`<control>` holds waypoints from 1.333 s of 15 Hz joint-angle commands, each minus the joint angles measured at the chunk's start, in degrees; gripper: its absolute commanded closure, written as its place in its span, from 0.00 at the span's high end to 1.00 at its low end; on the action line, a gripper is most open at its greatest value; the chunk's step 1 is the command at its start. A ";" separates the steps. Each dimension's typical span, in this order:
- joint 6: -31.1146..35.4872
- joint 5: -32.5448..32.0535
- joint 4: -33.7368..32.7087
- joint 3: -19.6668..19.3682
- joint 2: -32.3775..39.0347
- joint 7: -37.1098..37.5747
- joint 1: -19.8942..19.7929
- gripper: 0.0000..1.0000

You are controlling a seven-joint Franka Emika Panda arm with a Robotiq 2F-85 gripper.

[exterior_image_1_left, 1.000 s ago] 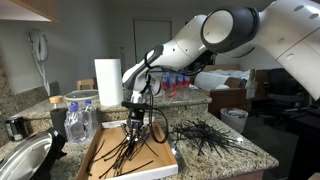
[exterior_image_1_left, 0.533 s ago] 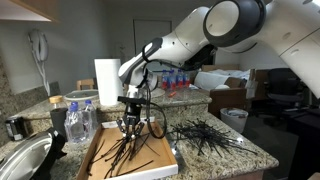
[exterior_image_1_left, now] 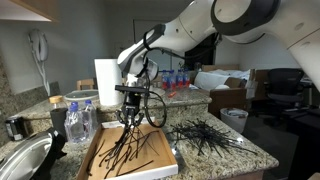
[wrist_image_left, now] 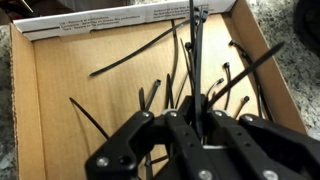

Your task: Pick up some of the black cables from the box and put them on the counter

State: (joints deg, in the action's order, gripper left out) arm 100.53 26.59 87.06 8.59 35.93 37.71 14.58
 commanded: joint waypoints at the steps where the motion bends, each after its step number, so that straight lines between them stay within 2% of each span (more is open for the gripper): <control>1: -0.42 0.04 4.28 -0.56 -4.91 3.39 0.55 0.02; 5: -0.71 -0.74 5.35 -0.73 -7.31 6.49 1.00 0.02; 13: -2.04 -7.20 5.42 -1.32 -10.64 18.26 3.85 0.02; 20: -1.16 -6.42 10.80 -2.07 -17.43 18.90 1.19 0.02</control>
State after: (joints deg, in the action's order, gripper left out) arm 98.86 19.73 92.69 6.75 23.53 55.76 17.53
